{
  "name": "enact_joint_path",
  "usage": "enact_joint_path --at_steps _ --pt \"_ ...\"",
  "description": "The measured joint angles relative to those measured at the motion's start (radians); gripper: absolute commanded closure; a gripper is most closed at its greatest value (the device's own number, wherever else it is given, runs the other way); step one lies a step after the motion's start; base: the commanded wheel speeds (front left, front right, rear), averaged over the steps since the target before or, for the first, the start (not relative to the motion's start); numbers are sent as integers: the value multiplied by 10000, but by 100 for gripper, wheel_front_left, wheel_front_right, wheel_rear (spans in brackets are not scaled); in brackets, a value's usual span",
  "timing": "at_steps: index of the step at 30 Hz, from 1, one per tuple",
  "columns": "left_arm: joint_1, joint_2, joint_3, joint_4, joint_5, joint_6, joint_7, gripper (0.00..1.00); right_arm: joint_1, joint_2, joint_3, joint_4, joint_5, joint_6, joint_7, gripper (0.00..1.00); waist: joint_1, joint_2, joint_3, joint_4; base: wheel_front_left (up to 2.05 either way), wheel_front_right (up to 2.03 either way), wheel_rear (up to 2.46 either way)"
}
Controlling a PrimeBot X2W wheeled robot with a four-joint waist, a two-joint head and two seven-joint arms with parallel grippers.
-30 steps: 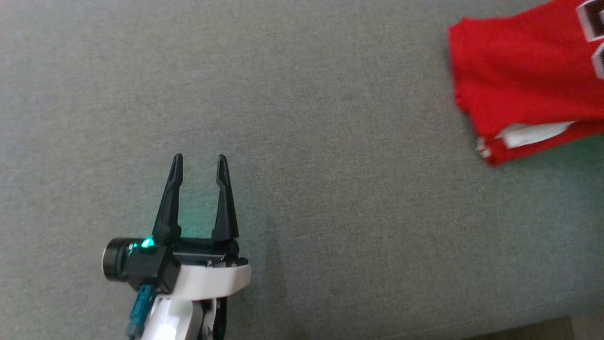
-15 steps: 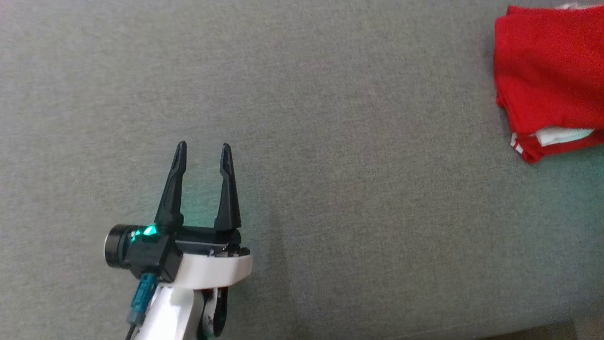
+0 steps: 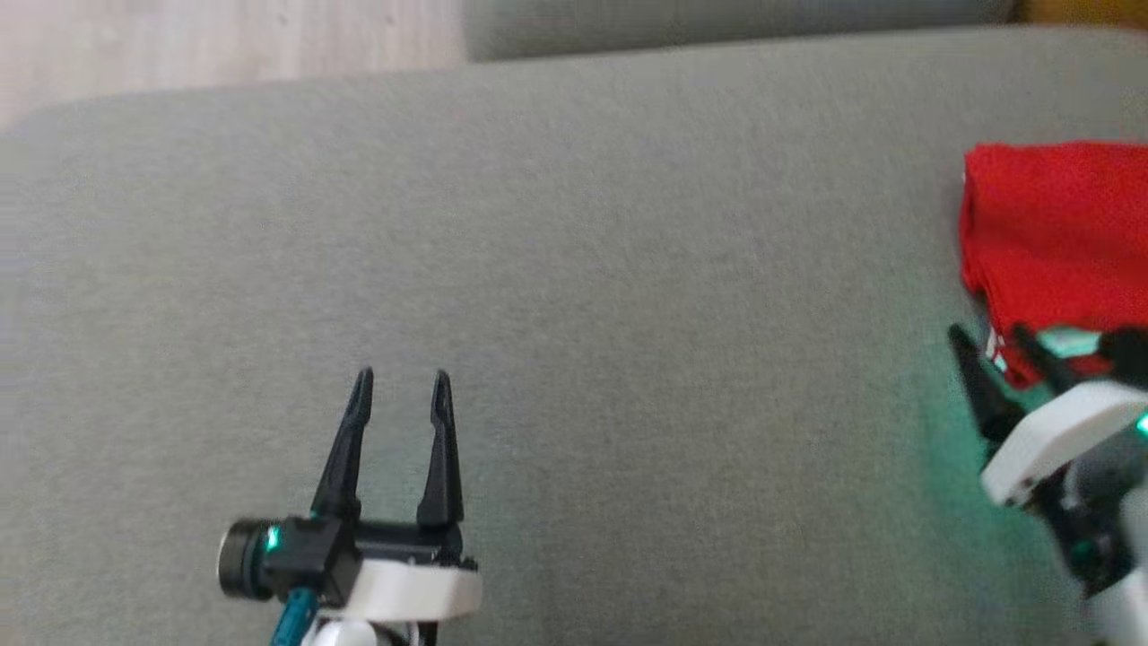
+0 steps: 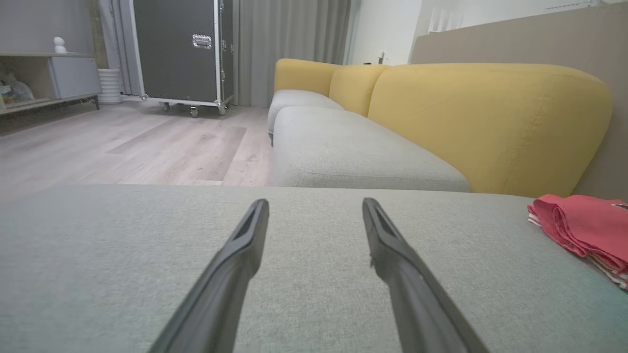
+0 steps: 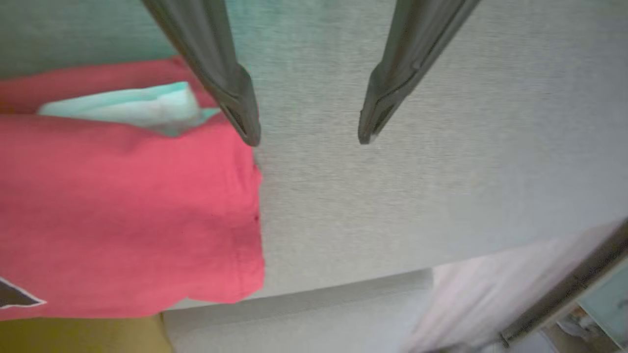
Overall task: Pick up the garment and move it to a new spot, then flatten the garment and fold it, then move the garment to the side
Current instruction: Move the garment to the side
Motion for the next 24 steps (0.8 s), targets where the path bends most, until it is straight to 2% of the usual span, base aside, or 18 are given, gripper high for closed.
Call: enact_joint_path --at_steps 7,10,11,16,18,24 --pt "955 4 69 261 -387 -8 2 0 784 999 685 909 -272 0 -2102 0 -1 0 -1253 567 0 0 0" --pt "1383 8 140 374 -395 -94 2 0 1267 1304 966 1220 -639 0 -3219 0 -2 0 -1752 733 0 0 0" --pt "1547 10 192 485 -407 -174 2 0 1496 1475 1057 1436 -949 0 -3973 0 0 0 -2031 809 0 0 0" --pt "1732 10 420 585 -405 -267 2 0 1883 1829 834 1576 -1918 0 -4738 0 -1 0 -2450 855 0 0 0" --pt "1833 12 539 598 -376 -295 2 0 2239 2052 558 1218 -2441 0 -4803 0 1 0 -2581 824 0 0 0" --pt "2252 13 823 585 -276 -349 2 0 3655 2746 -161 -997 -3442 0 -4828 0 1 0 -2731 614 0 0 0"
